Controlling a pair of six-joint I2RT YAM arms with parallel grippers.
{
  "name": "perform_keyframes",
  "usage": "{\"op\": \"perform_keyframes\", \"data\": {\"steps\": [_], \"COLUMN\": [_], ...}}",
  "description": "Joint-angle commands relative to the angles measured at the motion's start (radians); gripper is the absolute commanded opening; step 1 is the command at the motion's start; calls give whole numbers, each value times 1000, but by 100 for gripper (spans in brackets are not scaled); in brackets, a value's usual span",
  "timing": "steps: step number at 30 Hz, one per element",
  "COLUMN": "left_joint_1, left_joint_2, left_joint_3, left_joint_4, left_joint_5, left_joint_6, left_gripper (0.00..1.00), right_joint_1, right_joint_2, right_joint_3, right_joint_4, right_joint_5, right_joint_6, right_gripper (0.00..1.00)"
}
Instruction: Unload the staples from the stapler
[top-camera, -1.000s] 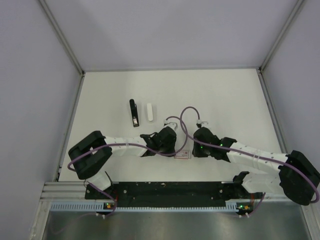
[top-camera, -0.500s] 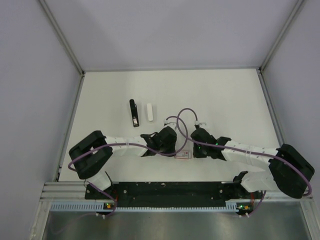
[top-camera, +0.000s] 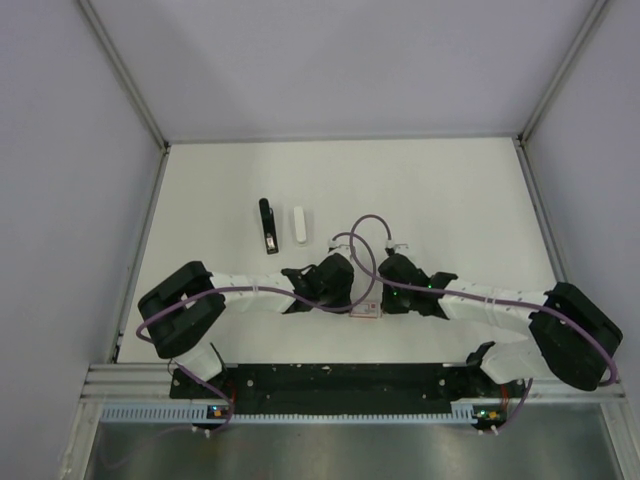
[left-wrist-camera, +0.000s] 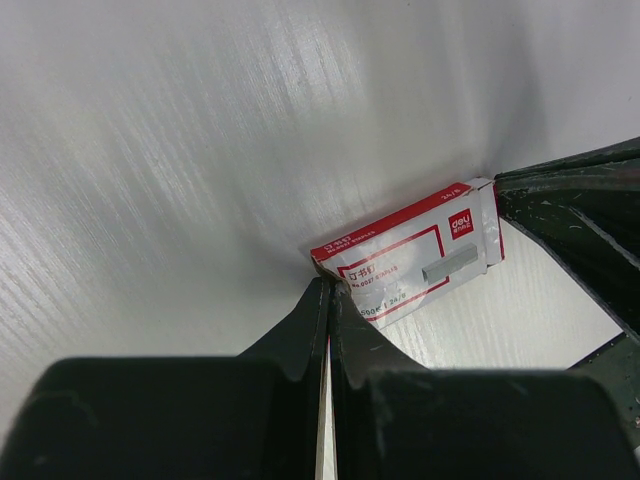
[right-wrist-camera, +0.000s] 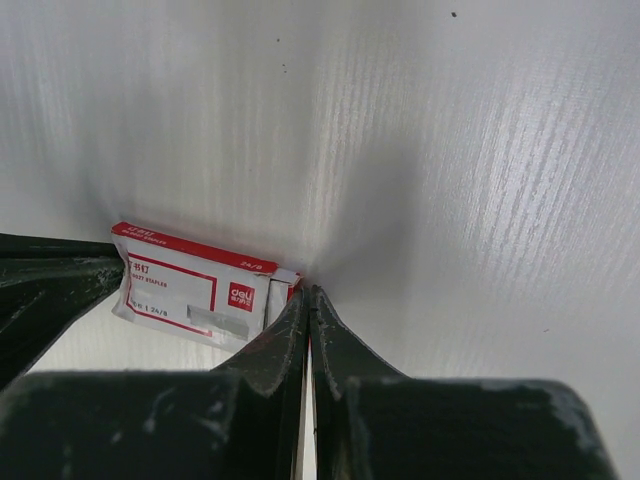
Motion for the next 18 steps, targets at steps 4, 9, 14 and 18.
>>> {"op": "perform_keyframes", "data": {"steps": [4, 9, 14, 18], "left_joint_1": [-10, -12, -17, -23], "left_joint_2": [9, 12, 18, 26], "left_joint_3": [24, 25, 28, 30], "left_joint_4": [6, 6, 8, 14], "left_joint_5": [-3, -6, -10, -12], "left_joint_6": [-3, -8, -17, -26], "left_gripper": [0, 0, 0, 0], "right_joint_1": [13, 13, 18, 28], "right_joint_2": [26, 35, 53, 64], "right_joint_3": [44, 42, 42, 48], "right_joint_4": [38, 63, 101, 123], "right_joint_5": [-28, -53, -91, -110], "right_joint_6": [-4, 7, 32, 49], "right_gripper": [0, 0, 0, 0]}}
